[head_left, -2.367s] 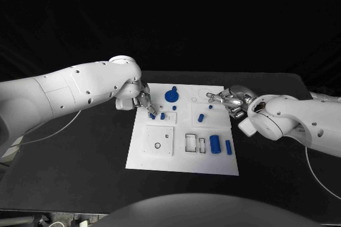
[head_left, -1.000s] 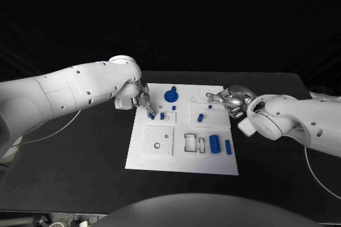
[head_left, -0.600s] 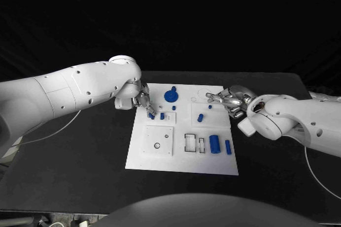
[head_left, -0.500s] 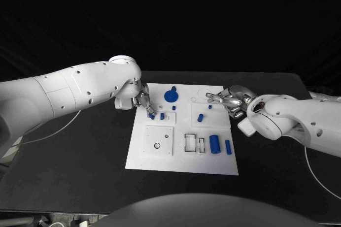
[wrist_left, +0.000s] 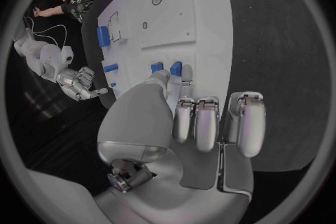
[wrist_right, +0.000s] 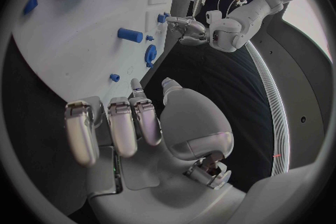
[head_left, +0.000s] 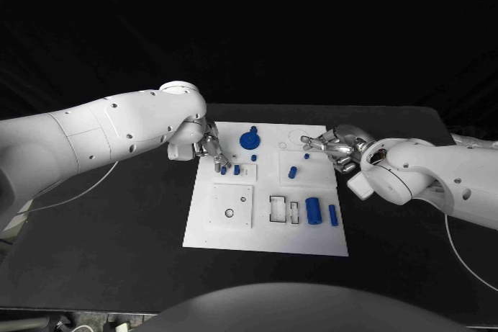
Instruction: Assemble the parts on the task board
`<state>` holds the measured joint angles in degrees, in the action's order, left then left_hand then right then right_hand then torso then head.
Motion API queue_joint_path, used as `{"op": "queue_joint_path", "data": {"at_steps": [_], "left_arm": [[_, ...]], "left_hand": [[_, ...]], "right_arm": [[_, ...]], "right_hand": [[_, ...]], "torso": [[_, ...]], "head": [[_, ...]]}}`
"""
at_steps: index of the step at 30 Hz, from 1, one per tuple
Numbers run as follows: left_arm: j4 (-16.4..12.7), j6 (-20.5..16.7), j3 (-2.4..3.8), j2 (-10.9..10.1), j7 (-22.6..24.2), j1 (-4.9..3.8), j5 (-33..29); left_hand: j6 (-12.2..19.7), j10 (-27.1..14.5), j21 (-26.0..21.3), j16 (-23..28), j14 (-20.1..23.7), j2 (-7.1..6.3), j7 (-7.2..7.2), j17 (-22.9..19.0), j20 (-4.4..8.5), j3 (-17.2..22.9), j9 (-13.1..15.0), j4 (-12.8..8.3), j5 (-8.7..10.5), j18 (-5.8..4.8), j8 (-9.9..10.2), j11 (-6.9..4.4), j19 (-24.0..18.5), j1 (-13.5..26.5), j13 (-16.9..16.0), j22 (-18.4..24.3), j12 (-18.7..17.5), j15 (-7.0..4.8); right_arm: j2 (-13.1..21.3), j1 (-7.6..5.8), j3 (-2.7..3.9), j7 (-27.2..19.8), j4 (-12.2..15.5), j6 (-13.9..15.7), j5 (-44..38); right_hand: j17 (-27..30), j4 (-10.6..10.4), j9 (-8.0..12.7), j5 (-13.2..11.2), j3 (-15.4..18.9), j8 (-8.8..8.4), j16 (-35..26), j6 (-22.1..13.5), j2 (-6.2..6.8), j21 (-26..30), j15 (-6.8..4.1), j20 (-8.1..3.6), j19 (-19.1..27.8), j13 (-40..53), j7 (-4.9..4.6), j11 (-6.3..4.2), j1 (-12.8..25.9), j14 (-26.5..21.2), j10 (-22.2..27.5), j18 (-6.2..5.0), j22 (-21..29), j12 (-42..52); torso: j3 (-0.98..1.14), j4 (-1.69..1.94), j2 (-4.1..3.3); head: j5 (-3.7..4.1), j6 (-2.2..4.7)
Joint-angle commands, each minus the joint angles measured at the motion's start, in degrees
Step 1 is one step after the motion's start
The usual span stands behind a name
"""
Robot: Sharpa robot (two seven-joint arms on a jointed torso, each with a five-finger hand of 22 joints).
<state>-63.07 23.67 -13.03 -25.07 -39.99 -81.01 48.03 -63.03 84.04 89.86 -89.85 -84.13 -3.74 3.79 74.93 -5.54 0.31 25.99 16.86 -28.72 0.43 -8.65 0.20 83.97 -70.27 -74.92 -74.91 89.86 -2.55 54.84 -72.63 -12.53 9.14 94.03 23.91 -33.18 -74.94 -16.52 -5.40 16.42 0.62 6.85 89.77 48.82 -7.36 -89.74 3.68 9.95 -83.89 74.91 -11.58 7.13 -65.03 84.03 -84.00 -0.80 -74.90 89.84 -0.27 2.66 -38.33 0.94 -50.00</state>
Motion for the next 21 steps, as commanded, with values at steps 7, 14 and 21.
{"op": "queue_joint_path", "data": {"at_steps": [7,14,21], "left_arm": [[-0.1,1.1,-0.01,0.1,-3.5,0.05,-0.5],[-0.5,-0.7,-0.01,-0.2,-3.3,0.05,-0.3],[-3.5,-7.1,0.18,-2.6,-1.0,-0.24,2.0]], "left_hand": [[0.3,6.0,0.1,-0.1,-5.9,0.63,0.3,15.1,0.46,-2.7,-0.2,0.1,1.0,-0.43,0.0,0.49,6.0,5.6,-15.1,-15.1,0.1,0.28],[0.2,6.0,0.1,-0.1,-5.9,0.87,0.26,15.1,0.47,-3.2,-0.1,0.1,1.68,-0.43,-0.1,0.45,6.0,6.6,-15.1,-15.1,0.1,0.27],[0.2,6.0,0.1,-0.1,-5.9,0.82,0.24,15.1,0.48,-3.6,-0.1,0.1,2.15,-0.43,-0.2,0.42,6.0,7.2,-15.1,-15.1,0.1,0.24]], "right_arm": [[0.0,0.04,-0.01,0.0,0.1,-0.8,-0.2],[0.1,0.04,-0.01,0.1,0.0,-0.9,-0.2],[0.1,0.11,-0.01,0.1,-0.1,-1.1,-0.2]], "right_hand": [[-15.1,0.0,-0.1,0.3,0.4,0.28,0.2,0.1,0.03,-0.3,0.5,0.49,-6.1,15.1,-0.09,0.49,-0.5,6.0,-6.0,0.8,-15.1,0.2],[-15.1,0.0,-0.1,0.3,0.4,0.28,0.2,0.1,0.03,-0.3,0.5,0.49,-6.1,15.1,-0.09,0.49,-0.5,6.0,-6.0,0.8,-15.1,0.2],[-15.1,0.0,-0.1,0.3,0.4,0.28,0.2,0.1,0.03,-0.3,0.5,0.49,-6.1,15.1,-0.09,0.49,-0.5,6.0,-6.0,0.8,-15.1,0.2]], "torso": [[0.0,0.0,0.01],[-0.01,0.03,0.03],[0.04,0.05,0.11]], "head": [[0.08,0.0],[0.14,0.0],[0.21,0.0]]}}
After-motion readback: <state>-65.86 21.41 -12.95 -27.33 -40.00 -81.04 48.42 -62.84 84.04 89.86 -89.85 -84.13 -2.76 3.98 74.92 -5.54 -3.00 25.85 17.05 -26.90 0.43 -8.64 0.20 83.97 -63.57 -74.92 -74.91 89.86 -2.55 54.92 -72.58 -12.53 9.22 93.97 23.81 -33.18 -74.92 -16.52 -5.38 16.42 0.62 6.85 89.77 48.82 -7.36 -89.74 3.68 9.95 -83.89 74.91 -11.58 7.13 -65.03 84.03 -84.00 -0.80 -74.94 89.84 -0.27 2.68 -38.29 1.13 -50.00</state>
